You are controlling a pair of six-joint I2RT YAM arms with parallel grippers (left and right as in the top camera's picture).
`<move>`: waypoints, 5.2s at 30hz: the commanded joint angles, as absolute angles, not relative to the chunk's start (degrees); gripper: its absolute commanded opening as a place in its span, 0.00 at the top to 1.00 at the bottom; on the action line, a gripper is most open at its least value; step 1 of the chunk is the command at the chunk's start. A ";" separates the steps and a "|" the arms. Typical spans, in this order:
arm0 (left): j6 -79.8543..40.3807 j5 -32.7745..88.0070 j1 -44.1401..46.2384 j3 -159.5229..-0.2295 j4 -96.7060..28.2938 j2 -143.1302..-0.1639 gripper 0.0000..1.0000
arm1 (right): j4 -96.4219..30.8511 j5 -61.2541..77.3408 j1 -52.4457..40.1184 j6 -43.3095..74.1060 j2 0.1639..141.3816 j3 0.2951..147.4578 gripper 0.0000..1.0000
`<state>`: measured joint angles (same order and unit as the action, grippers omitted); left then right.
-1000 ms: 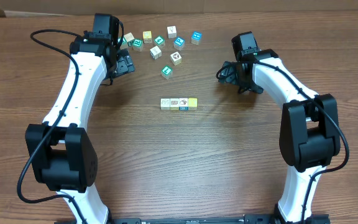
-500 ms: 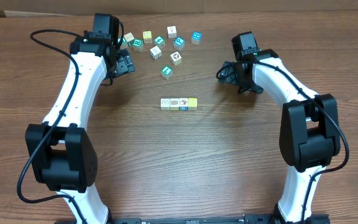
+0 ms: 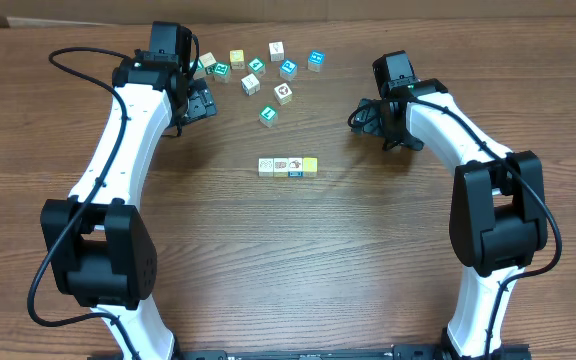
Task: Form a horizontal line
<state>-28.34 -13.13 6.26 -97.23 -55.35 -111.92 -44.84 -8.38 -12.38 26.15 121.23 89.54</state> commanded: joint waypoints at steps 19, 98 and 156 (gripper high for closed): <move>-28.29 -13.91 6.44 -98.59 -55.44 -112.66 0.00 | -44.69 -8.99 -12.29 26.37 119.07 89.25 0.00; -28.29 -13.91 6.79 -98.59 -55.46 -112.71 0.00 | -45.41 -10.33 -16.56 22.20 98.52 89.25 0.00; -28.29 -13.89 6.79 -98.59 -55.44 -112.73 0.00 | 11.46 -9.34 -12.62 12.25 18.15 4.08 0.00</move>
